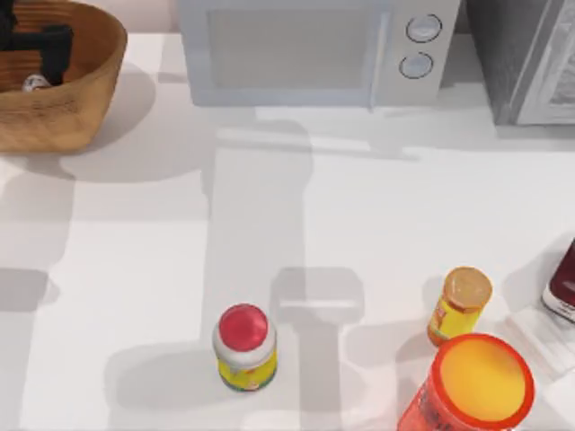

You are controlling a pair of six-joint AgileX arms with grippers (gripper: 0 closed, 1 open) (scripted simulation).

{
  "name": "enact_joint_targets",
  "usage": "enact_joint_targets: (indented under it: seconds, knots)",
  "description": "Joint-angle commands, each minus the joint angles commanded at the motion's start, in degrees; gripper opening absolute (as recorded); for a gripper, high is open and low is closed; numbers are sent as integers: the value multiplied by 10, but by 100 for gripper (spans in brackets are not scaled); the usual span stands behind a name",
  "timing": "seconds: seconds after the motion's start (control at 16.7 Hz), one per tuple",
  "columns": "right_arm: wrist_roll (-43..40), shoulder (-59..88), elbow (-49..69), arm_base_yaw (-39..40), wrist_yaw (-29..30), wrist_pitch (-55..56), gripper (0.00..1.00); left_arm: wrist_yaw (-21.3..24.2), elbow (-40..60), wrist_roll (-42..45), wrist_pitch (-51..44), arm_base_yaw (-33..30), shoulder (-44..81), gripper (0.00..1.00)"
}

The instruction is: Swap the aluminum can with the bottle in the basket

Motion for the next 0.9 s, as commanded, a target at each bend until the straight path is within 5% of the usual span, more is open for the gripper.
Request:
enact_joint_targets:
  seconds: [0.48,0.78,0.9]
  knots:
    - [0,0,0,0,0,0,100,-1,-147,-4,132,-5,-15,100]
    - [0,0,0,0,0,0,100,-1,-158,-5,142,-5,-16,100]
    - [0,0,0,0,0,0,100,-1,-158,-5,142,-5,-16,85]
